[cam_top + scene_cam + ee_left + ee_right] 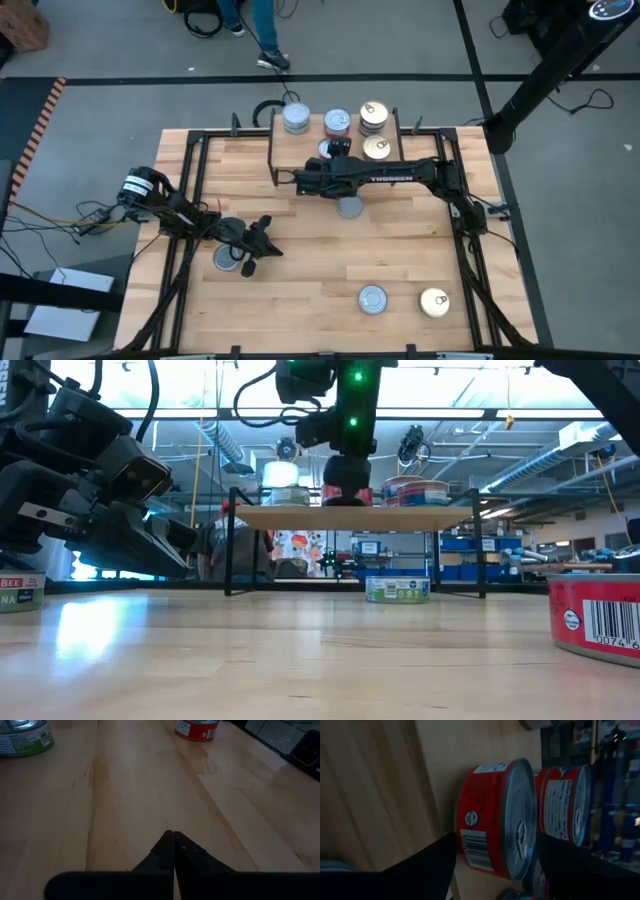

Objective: Stack canned seafood by type on shelf
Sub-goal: Put the red tuna can on the shelf aligned with the red tuna cans

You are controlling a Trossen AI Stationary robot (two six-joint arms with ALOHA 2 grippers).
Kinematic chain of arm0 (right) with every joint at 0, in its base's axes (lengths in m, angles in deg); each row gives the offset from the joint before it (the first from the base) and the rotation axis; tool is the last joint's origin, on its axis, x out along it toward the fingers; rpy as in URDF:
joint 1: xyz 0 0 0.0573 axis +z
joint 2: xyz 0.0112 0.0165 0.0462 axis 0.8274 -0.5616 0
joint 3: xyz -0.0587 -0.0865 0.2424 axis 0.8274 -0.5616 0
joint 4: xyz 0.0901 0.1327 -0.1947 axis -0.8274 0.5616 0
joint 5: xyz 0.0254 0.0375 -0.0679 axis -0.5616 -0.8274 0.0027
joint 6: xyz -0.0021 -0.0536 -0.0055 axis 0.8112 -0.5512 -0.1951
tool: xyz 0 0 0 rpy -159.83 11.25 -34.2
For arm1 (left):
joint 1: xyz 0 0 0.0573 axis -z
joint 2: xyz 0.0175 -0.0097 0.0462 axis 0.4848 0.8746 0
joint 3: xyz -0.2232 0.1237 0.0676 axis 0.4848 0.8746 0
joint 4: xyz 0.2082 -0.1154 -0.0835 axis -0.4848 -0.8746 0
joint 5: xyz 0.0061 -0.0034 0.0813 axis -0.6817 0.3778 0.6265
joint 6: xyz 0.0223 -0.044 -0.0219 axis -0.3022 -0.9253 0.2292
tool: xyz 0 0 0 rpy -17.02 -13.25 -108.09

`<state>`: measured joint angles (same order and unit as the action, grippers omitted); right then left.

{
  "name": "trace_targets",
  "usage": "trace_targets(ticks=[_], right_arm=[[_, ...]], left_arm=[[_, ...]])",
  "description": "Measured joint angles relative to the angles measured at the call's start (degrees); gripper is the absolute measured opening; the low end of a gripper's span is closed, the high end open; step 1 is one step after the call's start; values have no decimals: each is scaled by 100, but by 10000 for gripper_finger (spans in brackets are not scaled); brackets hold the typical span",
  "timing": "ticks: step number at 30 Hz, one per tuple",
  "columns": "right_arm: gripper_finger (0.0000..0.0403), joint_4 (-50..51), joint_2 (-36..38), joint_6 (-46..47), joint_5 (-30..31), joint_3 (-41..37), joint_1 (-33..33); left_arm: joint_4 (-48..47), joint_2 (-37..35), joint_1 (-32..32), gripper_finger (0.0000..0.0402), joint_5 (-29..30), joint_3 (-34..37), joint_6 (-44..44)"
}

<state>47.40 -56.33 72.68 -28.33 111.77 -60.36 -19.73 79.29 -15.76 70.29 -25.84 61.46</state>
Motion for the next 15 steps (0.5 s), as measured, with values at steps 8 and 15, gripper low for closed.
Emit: trace_targets(ticks=[8,15], right_arm=[[284,217,0,265,-319,336,-71],[279,578,-6,744,-586,362,-249]], left_arm=[[-24,0,2,6,0,0,-54],[-27,0,1,6,0,0,-56]])
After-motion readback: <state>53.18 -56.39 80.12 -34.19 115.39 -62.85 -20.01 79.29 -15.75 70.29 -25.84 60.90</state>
